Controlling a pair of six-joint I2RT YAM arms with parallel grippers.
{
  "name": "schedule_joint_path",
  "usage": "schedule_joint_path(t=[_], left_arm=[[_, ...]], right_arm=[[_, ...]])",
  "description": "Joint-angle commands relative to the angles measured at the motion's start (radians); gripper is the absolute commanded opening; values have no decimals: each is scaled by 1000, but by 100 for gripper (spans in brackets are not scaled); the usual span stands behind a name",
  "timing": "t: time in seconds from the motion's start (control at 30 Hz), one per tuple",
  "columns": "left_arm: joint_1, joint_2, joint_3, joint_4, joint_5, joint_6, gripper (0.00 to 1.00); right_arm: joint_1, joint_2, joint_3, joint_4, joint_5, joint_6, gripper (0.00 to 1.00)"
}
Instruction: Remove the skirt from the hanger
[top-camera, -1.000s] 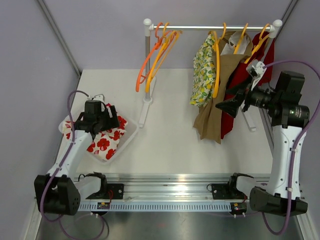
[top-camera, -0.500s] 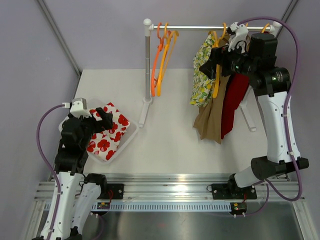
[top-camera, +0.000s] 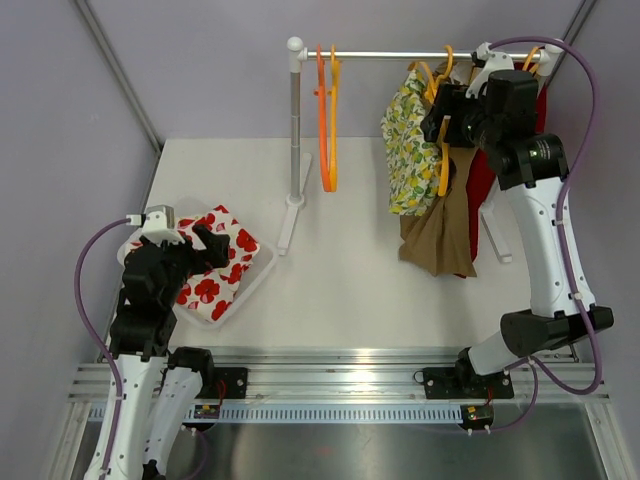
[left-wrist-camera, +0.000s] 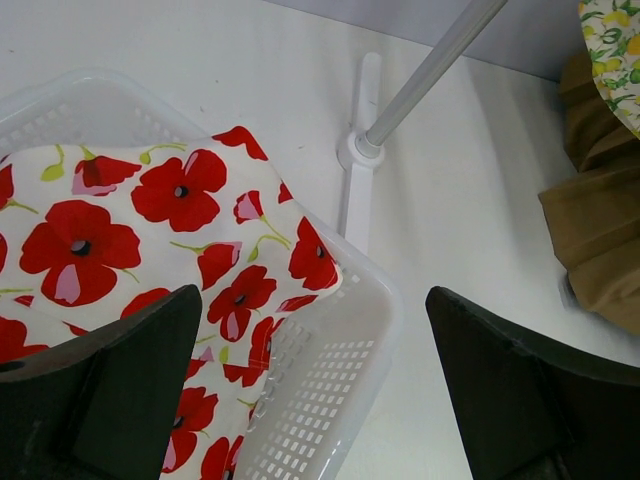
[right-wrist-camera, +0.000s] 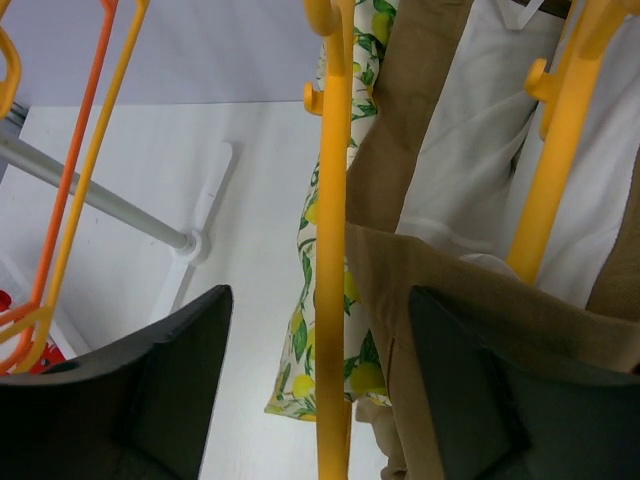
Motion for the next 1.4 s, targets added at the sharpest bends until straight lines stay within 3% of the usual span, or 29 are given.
schedule_joint_path(t=[0.0,0.23,0.27,0.33,0.53,0.63,0.77,0.93,1.07,1.23,1.37], left_arm=[[3,-14,25,42,70,-38,99],[3,-30,48,47,189,-48,99],[3,-39,48,68,243,-34,99],[3,-47,37,102,317,-29,99],[-15,-30,34,179,493,-25,99],[-96,-10,37,189,470,-3,99],[-333,31,31,214,317,29,99],[-645,100,13,299,60,87,99],[-809,174,-29,451,-63,135,99],[-984,373,-35,718,-206,247,99],[-1051,571,24,912,-267,275,99]], right_arm=[[5,58,47,30,16,21,75],[10,136,140,23,56,-24,28],[14,142,147,26,61,-38,14],[14,149,179,24,49,-45,0],[16,144,278,61,-75,-42,0],[17,142,318,85,-120,-32,0],[16,141,314,84,-168,-16,0],[16,58,144,113,-266,-35,0],[16,-64,-56,179,-344,-88,0],[16,-202,-277,256,-386,-67,0],[16,-276,-450,312,-433,7,0]])
